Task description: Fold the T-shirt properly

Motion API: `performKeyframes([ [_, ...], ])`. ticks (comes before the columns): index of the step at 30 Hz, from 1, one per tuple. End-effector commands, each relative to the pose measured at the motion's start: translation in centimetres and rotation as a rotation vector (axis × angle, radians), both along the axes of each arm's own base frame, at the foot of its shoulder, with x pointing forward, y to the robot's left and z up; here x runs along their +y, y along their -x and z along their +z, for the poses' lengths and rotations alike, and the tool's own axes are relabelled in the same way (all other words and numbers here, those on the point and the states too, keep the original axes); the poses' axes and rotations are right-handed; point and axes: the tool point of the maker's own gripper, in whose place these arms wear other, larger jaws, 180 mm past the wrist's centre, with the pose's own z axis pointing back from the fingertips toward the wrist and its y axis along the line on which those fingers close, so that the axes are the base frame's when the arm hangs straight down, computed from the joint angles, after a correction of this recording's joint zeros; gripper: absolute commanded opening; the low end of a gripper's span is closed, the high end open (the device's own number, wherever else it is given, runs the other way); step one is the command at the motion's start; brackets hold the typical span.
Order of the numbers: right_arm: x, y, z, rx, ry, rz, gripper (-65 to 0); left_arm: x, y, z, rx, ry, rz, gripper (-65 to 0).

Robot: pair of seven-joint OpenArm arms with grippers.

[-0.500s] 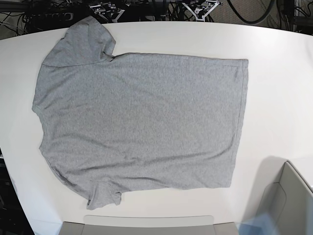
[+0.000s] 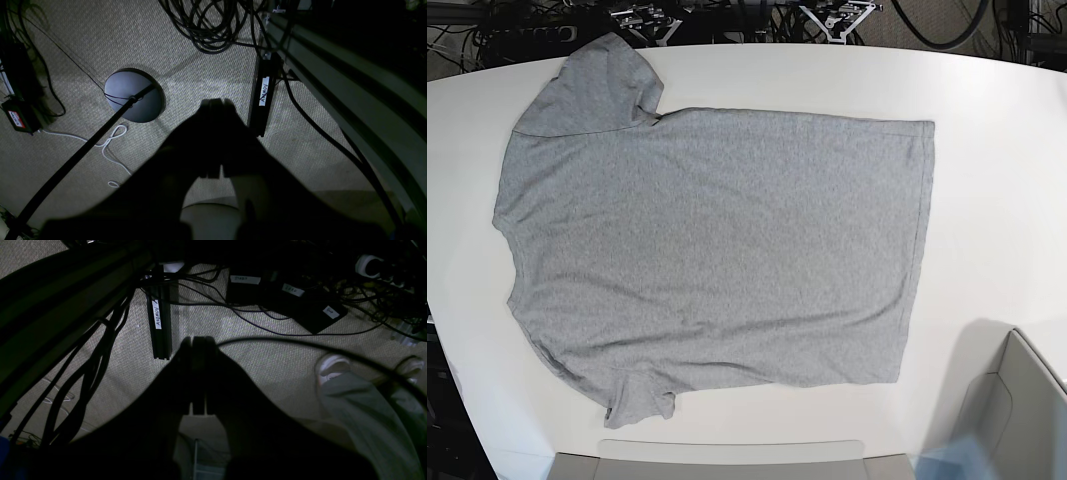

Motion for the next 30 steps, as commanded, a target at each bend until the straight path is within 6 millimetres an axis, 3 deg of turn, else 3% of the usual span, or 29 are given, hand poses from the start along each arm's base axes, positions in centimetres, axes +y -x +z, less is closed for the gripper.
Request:
performKeyframes([
  [1, 0.2, -0.5, 0.0, -0.012, -0.01, -0.006, -64.8, -0.3, -0.1, 0.0, -0.005, 0.001, 0.0, -64.8],
  [15, 0.0, -0.4, 0.0, -0.008, -0.006, 0.003, -64.9, 0.9, 0.2, 0.0, 0.007, -0.016, -0.005, -64.8],
  [18, -1.9, 0.1, 0.0, -0.001, 0.021, 0.0, -64.9, 1.1, 0.2, 0.0, -0.002, -0.023, 0.005, -64.8],
  [21, -2.8, 2.4, 0.1, 0.018, 0.033, -0.011, -64.9, 0.9, 0.1, 0.1, -0.053, -0.02, 0.004, -64.9],
  [26, -4.4, 4.3, 0.5, -0.105, 0.046, -0.015, -64.9, 0.9, 3.0, 1.2, -0.213, -0.028, -0.015, -64.8],
  [30, -7.4, 6.3, 1.8, -0.24, 0.079, -0.005, -64.9, 0.8, 4.9, 3.8, -0.434, -0.039, -0.039, -64.8],
])
